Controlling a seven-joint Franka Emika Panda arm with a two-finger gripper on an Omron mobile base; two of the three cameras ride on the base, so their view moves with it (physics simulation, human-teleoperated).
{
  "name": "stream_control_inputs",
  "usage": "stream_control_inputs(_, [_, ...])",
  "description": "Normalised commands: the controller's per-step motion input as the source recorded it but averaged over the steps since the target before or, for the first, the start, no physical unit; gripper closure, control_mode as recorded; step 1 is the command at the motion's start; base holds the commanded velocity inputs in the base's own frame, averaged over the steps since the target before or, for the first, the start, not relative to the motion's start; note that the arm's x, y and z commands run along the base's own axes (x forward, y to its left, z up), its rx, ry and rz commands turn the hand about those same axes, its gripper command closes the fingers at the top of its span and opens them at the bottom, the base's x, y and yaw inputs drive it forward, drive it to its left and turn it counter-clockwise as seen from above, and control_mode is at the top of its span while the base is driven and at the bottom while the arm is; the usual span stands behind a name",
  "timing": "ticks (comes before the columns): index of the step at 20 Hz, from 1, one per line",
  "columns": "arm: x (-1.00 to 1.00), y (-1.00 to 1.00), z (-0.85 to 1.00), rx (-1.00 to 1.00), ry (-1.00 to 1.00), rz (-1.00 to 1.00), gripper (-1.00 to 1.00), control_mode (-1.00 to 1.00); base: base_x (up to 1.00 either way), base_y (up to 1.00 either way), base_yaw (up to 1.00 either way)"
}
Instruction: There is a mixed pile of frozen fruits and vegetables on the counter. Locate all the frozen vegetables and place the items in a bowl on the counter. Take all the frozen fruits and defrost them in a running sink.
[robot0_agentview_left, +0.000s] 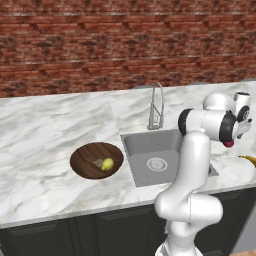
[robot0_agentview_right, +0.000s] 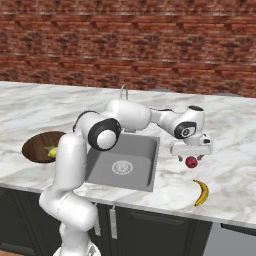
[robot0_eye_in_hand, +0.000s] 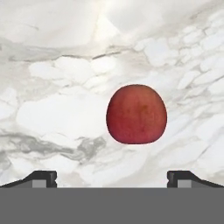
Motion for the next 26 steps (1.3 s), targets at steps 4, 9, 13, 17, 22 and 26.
stream_control_inputs(4, [0.17, -0.03, -0.17, 0.0, 0.0, 0.02, -1.0, -1.0, 0.0, 0.0, 0.0])
stream_control_inputs(9, [0.22, 0.0, -0.2, 0.0, 0.0, 0.01, -1.0, -1.0, 0.0, 0.0, 0.0])
stream_control_inputs(13, [0.14, 0.0, -0.24, -0.01, 0.0, 0.01, -1.0, -1.0, 0.0, 0.0, 0.0])
stream_control_inputs(17, [0.06, 0.0, -0.25, -0.02, 0.0, 0.01, -1.0, -1.0, 0.0, 0.0, 0.0])
stream_control_inputs(22, [0.01, -0.01, -0.35, -0.03, 0.01, 0.0, -1.0, -1.0, 0.0, 0.0, 0.0])
stream_control_inputs(26, [0.0, 0.0, -0.1, 0.0, 0.0, 0.0, 1.0, -1.0, 0.0, 0.0, 0.0])
